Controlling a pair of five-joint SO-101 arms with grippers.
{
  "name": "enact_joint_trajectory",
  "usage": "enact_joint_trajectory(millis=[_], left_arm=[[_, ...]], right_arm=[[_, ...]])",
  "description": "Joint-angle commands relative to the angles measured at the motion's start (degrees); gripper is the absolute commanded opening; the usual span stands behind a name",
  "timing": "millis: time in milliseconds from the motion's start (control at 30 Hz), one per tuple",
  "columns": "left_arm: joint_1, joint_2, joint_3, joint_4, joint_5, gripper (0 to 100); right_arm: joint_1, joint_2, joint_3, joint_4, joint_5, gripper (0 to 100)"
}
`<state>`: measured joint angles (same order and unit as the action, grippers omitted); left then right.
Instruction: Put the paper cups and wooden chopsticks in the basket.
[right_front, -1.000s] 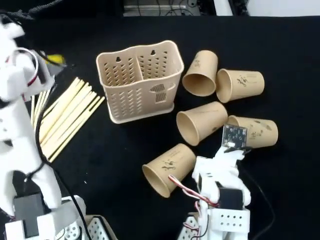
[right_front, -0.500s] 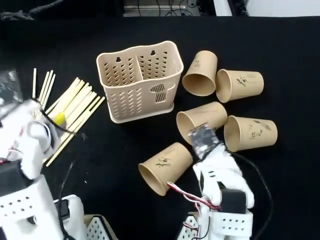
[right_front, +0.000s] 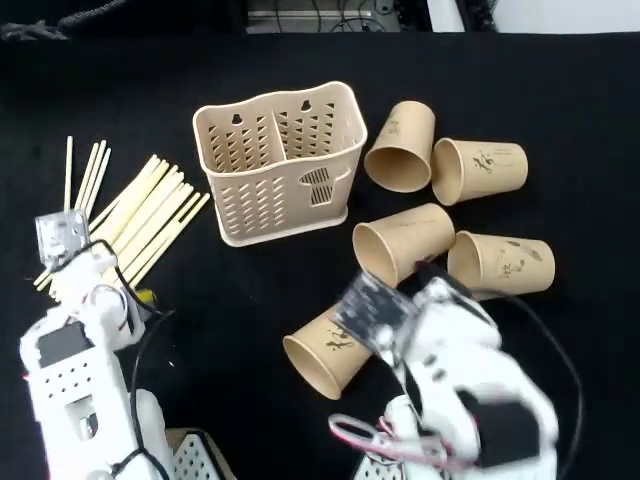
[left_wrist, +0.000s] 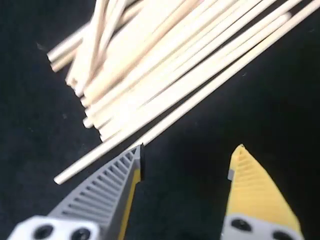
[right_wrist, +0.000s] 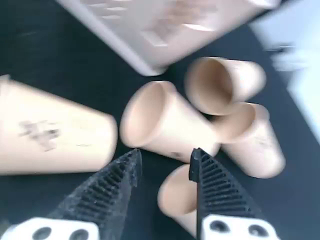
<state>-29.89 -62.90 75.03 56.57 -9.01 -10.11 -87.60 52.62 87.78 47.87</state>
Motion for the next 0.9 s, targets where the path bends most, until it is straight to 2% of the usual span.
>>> enact_joint_trajectory(millis=[0, 133, 233, 333, 400, 600, 733, 800, 867], left_arm=[[-2.33, -0.79, 6.55, -6.77, -1.85, 28], [-2.33, -0.79, 7.60, -8.00, -5.01, 28], [-2.33, -0.79, 7.78, -8.00, -5.10, 28], [-2.33, -0.79, 7.87, -8.09, -5.19, 28], [-2.33, -0.79, 7.87, -8.09, -5.19, 28], [-2.33, -0.79, 7.87, -8.26, -5.19, 28], [-2.33, -0.79, 7.87, -8.35, -5.19, 28], [-2.24, -0.79, 7.87, -8.35, -5.19, 28], [-2.24, -0.79, 7.87, -8.35, -5.19, 28]], right_arm=[[-13.10, 27.56, -13.41, 5.89, -6.42, 17.8], [-29.10, 40.31, -19.30, 8.09, -15.56, 18.3], [-38.77, 43.12, -18.68, 5.45, -20.57, 28.3], [-43.78, 43.65, -15.34, 2.73, -21.36, 37.8], [-43.60, 43.65, -12.18, -0.26, -20.84, 39.6], [-37.98, 43.56, 2.24, -13.19, -12.22, 39.6], [-28.48, 43.47, 9.19, -21.80, -4.22, 39.3], [-23.12, 43.38, 11.03, -25.67, -0.35, 35.1], [-19.96, 43.38, 11.91, -28.13, 1.49, 25.3]])
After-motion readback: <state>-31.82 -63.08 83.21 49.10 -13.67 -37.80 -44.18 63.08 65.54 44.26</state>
